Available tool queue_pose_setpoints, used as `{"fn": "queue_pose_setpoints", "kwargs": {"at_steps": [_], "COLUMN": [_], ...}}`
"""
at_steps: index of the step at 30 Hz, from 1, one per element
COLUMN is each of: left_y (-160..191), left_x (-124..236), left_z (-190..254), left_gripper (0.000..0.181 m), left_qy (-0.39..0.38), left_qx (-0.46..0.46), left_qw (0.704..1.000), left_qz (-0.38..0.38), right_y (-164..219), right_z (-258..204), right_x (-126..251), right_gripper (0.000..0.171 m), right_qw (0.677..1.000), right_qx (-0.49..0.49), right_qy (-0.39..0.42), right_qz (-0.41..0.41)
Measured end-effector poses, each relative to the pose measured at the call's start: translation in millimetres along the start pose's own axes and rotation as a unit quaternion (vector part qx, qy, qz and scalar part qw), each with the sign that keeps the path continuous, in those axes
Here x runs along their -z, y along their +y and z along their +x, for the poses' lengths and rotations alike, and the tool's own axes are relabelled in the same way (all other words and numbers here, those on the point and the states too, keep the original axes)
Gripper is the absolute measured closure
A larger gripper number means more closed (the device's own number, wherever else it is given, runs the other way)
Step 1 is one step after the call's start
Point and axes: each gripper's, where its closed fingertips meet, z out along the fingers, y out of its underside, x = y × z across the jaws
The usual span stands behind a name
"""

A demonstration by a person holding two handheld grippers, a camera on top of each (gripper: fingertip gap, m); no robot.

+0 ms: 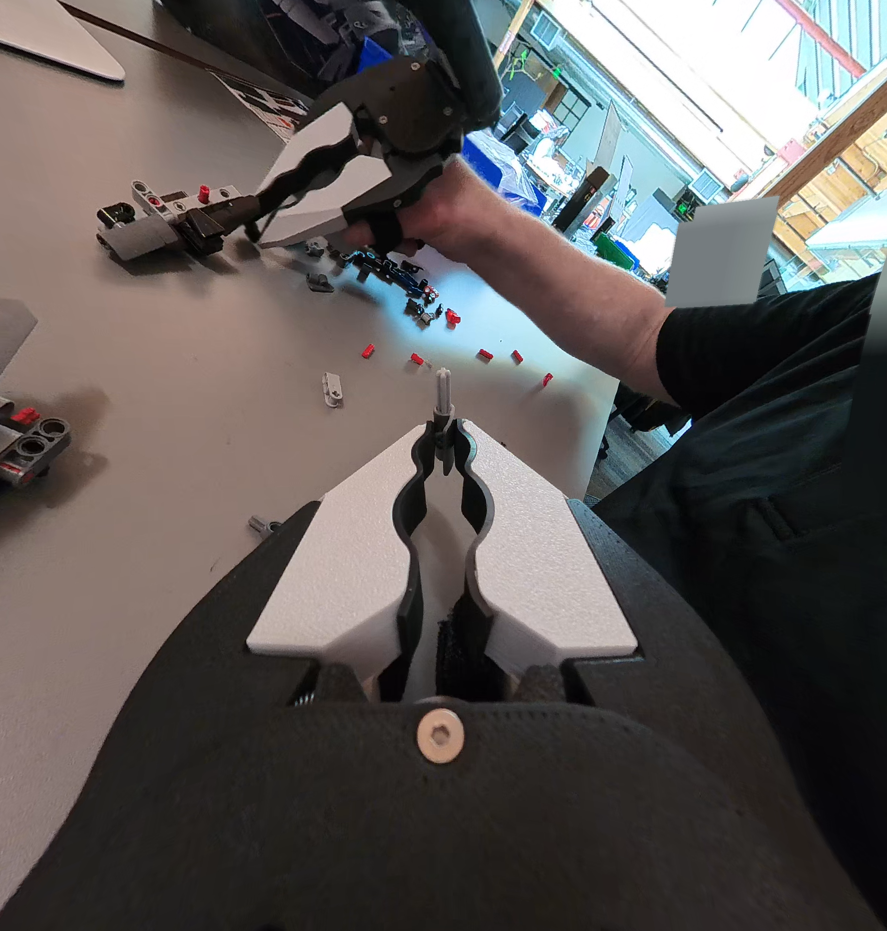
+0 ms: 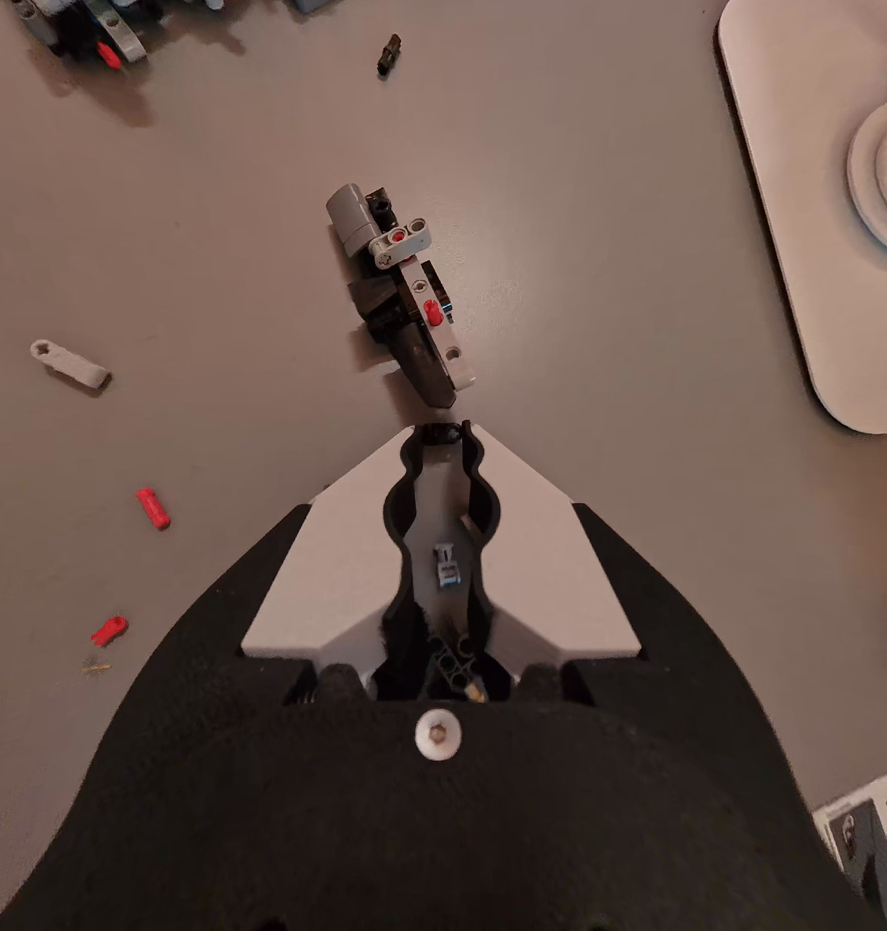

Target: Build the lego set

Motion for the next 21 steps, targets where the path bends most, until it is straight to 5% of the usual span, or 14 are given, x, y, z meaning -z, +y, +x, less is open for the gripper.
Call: {"fn": "queue_pose_setpoints", "kwargs": {"at_steps": [4,10,21], "left_y": [-5.3,-13.8,-59.1], "left_x": [3.3,3.2,1.4], "left_z": [1.2,3.1,-13.3], "left_gripper": [0.176,0.176,0.176], "left_qy": [0.01,0.044,0.049], "left_qx": [0.017,0.033,-0.024], "left_qw": [1.0,0.998,0.998], "left_qz": [0.014,0.026,0.03], "right_y": [1.0,-54.3,-122.3], "right_z": [-11.9,-95.1,-154.6], "right_x": [28.4,75.0,54.4], "right_gripper": [0.159,0.159,0.159], "right_qw": [1.0,0.978,0.911], "right_qx": [0.027,0.182,0.369], "right_qy": [0.005,-0.003,0.02], "right_qz": [0.012,0.103,0.185]}}
